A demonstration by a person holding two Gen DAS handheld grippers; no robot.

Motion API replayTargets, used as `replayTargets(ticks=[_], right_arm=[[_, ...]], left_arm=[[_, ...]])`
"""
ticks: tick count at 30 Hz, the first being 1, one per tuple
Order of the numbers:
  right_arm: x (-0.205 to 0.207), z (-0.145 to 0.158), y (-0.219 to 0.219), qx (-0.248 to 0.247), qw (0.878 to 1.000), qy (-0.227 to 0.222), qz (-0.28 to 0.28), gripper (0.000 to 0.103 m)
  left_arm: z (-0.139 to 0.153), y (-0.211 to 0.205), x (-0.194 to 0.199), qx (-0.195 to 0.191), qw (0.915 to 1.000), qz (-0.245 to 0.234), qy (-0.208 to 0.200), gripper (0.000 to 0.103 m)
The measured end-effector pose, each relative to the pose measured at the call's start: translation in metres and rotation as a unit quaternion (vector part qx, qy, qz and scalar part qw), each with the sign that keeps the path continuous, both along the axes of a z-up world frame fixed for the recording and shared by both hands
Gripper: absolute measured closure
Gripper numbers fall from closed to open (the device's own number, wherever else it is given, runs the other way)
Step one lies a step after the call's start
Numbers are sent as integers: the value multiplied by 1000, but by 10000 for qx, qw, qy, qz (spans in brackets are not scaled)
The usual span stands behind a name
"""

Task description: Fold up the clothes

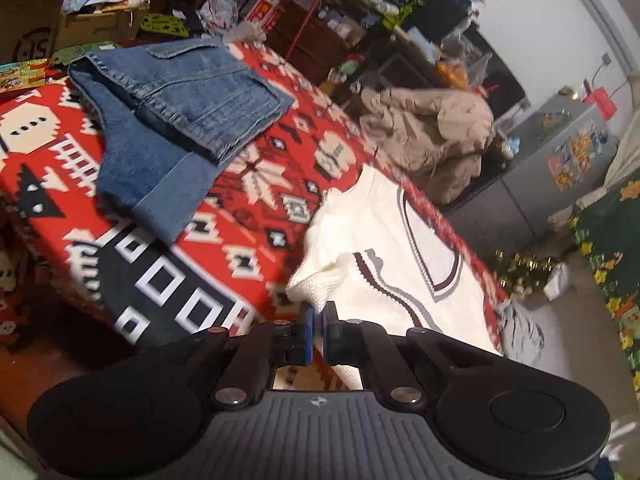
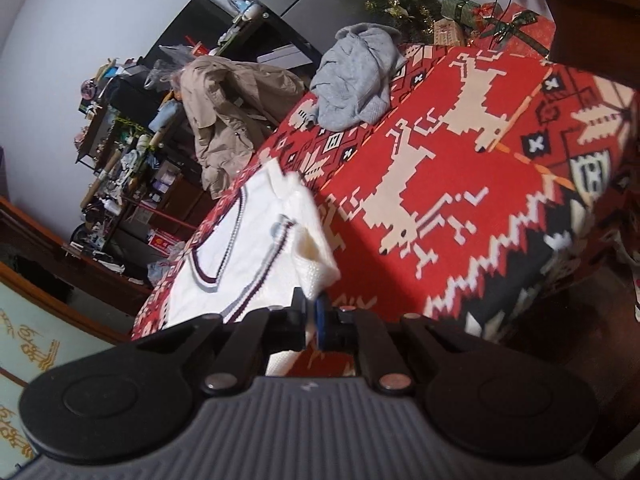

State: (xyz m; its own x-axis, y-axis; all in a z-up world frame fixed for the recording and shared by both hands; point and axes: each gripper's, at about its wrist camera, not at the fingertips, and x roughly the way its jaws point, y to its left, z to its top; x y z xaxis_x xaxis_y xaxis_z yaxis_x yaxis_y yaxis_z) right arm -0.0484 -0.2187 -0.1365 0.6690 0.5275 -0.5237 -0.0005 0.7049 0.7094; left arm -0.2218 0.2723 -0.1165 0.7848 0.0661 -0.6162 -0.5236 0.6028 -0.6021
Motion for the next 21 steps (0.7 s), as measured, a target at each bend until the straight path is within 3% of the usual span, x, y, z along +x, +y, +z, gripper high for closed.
replayTargets(ticks=[2,4,5,10,13,18,21], right_arm=[[-5,-4,-5,-67,9999,75,58,98],[-10,-7,-9,-134,9997,150,117,97],[-9,-12,-10,-213,9993,287,68,96],[-14,-24,-24,-229,9988,437,-73,84],[-17,-21,-32,-420,9985,338,-74,79],[-14,-18,-37,-441,9987,253,-26,72],[-12,-19,-36,-406,9988,274,-12,72]], left_arm=[[-3,0,0,16,9996,-191,192,98],[-14,5,-2,-229,9989,-215,357,97],[-18,9,-6,-364,9986,-163,339,96],[-13,24,-28,-89,9999,66,117,89],[-15,31,-25,-73,9995,-288,-79,79],[-28,28,-7,30,9976,-692,46,78],[-36,28,-2,-138,9973,-722,-9,76]])
